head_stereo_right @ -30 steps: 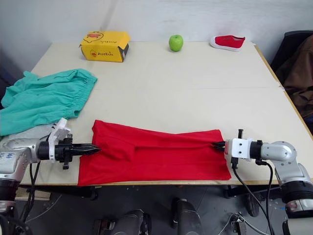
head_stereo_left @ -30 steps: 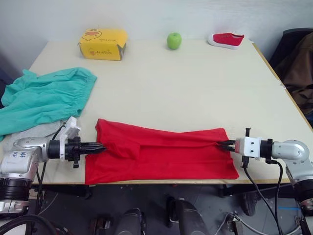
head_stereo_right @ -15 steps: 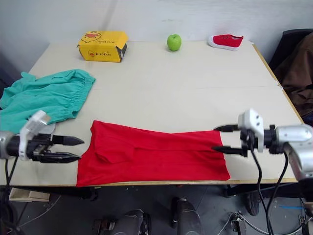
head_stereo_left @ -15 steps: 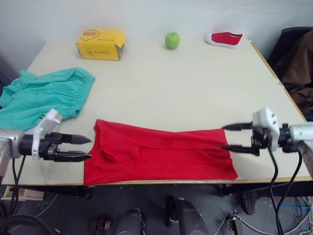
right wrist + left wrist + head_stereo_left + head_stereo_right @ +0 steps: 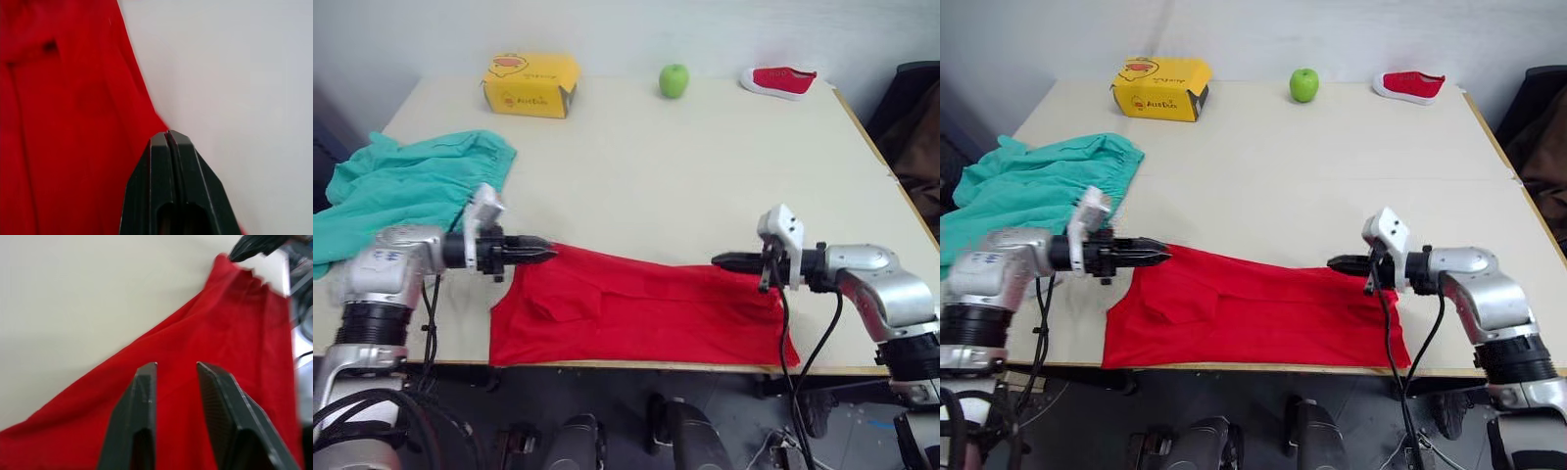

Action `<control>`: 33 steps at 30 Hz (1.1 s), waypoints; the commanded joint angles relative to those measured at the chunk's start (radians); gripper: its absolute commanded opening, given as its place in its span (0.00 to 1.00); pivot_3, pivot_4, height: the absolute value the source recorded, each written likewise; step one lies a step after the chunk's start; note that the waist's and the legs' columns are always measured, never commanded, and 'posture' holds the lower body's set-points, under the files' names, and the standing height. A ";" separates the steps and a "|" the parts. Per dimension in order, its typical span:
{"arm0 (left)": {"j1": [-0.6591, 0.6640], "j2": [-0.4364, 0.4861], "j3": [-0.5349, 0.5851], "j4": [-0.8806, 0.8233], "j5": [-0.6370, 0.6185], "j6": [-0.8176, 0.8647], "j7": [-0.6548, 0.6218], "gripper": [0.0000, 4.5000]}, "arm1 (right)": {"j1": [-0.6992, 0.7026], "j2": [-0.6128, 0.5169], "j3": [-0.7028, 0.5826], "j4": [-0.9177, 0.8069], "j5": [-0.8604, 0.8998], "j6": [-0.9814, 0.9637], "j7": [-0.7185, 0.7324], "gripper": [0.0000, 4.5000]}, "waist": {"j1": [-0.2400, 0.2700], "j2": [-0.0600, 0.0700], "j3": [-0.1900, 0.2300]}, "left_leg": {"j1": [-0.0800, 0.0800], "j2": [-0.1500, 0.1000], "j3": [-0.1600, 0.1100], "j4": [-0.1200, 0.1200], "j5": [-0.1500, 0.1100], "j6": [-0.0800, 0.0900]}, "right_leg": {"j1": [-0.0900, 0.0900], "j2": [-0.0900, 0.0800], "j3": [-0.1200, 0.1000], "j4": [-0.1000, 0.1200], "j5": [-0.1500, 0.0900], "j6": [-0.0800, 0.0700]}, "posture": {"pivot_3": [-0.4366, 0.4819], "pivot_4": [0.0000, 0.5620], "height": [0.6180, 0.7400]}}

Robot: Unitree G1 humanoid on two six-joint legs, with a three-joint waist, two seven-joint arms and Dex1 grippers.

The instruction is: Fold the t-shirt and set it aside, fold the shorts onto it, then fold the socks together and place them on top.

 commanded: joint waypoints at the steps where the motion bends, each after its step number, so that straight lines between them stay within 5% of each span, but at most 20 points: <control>1: -0.032 -0.015 -0.039 0.092 0.099 -0.113 0.039 0.01 | 0.039 -0.028 0.007 0.013 -0.068 -0.031 0.002 0.00 | -0.001 0.000 0.000 | 0.000 0.000 0.000 0.000 0.000 0.000 | 0.000 0.000 0.000 0.000 0.000 0.000 | 0.48 0.27 1.00; 7: -0.014 -0.005 -0.085 0.255 0.215 -0.278 0.057 0.01 | -0.033 0.014 -0.031 0.263 -0.223 -0.118 -0.222 0.00 | -0.015 -0.007 -0.006 | 0.006 0.000 0.001 0.000 0.000 -0.001 | 0.004 0.000 0.001 -0.001 0.000 0.000 | 0.48 0.27 1.00; 12: 0.005 0.027 -0.051 0.314 0.211 -0.344 0.041 0.01 | -0.079 0.009 -0.115 0.325 -0.179 -0.099 -0.223 0.00 | -0.023 -0.008 -0.007 | 0.018 0.001 -0.001 -0.003 -0.001 -0.002 | 0.015 -0.001 0.000 -0.003 -0.001 -0.002 | 0.48 0.27 1.00; 20: -0.059 0.013 0.082 0.058 0.016 -0.066 0.000 0.01 | -0.088 0.070 -0.189 -0.039 0.032 0.106 -0.157 0.00 | -0.032 -0.006 -0.006 | 0.012 0.002 -0.001 -0.005 0.000 -0.003 | 0.008 0.000 0.000 0.001 -0.002 -0.003 | 0.48 0.27 1.00; 25: -0.040 -0.022 0.018 -0.022 0.061 -0.026 0.026 0.01 | -0.048 0.154 -0.097 -0.144 -0.008 0.159 -0.225 0.00 | -0.023 -0.007 -0.006 | 0.003 0.001 -0.001 -0.002 0.000 -0.003 | 0.000 0.000 0.000 0.004 -0.002 -0.002 | 0.48 0.27 1.00; 33: 0.017 0.011 -0.075 0.139 0.217 -0.208 0.045 0.01 | 0.056 0.177 -0.039 -0.116 -0.126 0.135 -0.334 0.00 | -0.025 -0.007 -0.006 | 0.003 0.001 -0.001 -0.002 0.000 -0.003 | 0.000 0.000 0.000 0.002 -0.002 -0.002 | 0.48 0.27 1.00</control>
